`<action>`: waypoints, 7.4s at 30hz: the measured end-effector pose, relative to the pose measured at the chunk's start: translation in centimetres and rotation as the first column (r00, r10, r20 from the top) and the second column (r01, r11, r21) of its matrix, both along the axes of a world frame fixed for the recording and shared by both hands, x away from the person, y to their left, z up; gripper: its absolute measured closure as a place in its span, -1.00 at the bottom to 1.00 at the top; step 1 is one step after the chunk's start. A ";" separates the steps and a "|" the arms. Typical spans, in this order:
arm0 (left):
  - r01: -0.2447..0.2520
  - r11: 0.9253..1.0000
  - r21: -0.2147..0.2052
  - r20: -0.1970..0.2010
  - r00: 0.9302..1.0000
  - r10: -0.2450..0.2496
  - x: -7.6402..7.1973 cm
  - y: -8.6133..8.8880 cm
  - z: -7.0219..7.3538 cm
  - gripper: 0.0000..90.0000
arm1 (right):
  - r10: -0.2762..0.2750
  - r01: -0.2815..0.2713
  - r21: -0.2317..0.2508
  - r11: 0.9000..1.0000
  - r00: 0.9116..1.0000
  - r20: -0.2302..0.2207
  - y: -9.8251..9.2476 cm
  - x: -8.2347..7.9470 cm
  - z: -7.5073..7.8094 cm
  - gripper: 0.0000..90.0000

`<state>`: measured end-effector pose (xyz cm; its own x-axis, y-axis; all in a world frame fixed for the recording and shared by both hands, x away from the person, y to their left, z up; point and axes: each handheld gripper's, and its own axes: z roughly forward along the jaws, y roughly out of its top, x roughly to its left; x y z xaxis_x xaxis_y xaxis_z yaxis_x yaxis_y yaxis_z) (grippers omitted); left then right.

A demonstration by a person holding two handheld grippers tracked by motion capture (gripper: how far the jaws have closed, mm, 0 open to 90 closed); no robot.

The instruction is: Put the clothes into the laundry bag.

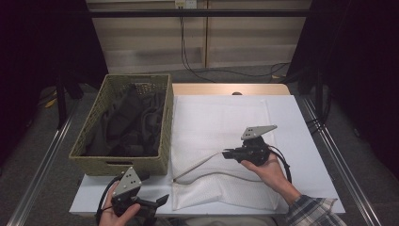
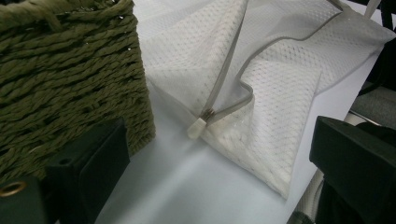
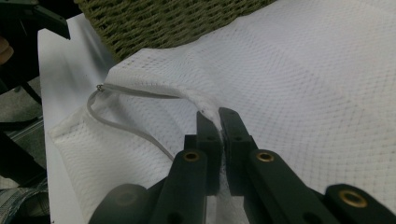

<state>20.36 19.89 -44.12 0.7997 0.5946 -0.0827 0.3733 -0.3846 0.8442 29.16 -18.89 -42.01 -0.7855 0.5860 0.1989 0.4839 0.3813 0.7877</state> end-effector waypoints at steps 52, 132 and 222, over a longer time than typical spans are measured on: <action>-0.210 0.975 -0.070 0.128 0.968 0.217 6.7 6.0 6.9 -0.85 | 0.023 -0.026 0.081 0.996 0.999 0.031 0.7 1.4 3.2 0.96; -0.161 0.841 0.517 -0.230 0.920 0.317 24.8 2.8 -0.6 -1.00 | 0.036 -0.036 0.029 0.999 0.999 -0.014 0.8 1.6 1.7 0.96; -0.197 0.908 0.369 -0.334 0.884 0.327 25.1 5.4 1.2 -1.00 | 0.020 -0.019 0.019 1.000 0.999 -0.026 0.5 1.7 1.1 0.93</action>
<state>45.46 25.28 -42.92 0.5549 0.8234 -0.1190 0.7636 -0.4474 0.4655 30.85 -18.38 -40.93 -0.7911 0.5666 0.2305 0.4972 0.3762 0.7818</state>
